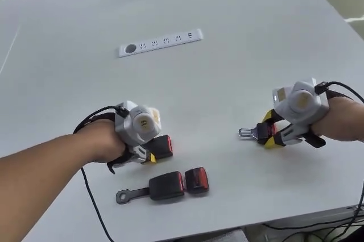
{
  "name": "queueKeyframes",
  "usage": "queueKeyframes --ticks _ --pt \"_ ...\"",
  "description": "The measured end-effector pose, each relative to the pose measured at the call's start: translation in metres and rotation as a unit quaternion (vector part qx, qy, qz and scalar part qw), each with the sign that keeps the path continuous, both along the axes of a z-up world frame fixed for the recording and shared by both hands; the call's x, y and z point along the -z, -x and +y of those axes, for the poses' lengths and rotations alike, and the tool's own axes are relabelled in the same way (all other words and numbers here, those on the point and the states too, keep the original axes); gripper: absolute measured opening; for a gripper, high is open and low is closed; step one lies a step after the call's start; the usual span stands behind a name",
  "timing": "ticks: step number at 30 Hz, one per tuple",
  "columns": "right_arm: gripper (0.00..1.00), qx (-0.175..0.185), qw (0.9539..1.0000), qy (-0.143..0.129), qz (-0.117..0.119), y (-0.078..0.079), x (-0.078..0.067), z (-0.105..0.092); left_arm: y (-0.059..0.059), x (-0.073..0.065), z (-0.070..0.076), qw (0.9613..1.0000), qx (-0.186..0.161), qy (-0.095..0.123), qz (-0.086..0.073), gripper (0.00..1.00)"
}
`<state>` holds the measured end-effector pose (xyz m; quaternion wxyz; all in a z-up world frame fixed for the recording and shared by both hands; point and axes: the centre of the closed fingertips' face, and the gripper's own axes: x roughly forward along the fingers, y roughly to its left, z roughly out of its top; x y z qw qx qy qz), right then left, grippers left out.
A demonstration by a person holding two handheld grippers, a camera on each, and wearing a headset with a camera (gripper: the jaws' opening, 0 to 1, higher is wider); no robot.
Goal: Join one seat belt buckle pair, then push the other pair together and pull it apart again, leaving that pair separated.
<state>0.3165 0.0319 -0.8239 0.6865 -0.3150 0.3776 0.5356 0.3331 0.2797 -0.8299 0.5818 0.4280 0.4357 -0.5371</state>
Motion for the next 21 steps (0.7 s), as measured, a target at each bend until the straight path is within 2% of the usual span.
queueKeyframes --ticks 6,21 --pt "0.35 -0.007 0.9999 -0.010 -0.002 0.000 -0.001 0.022 0.000 0.000 0.000 1.0000 0.000 0.000 -0.001 0.33" --pt "0.35 -0.009 0.9981 -0.060 -0.003 -0.006 -0.001 0.086 0.000 0.000 -0.001 1.0000 0.000 0.002 -0.001 0.33"
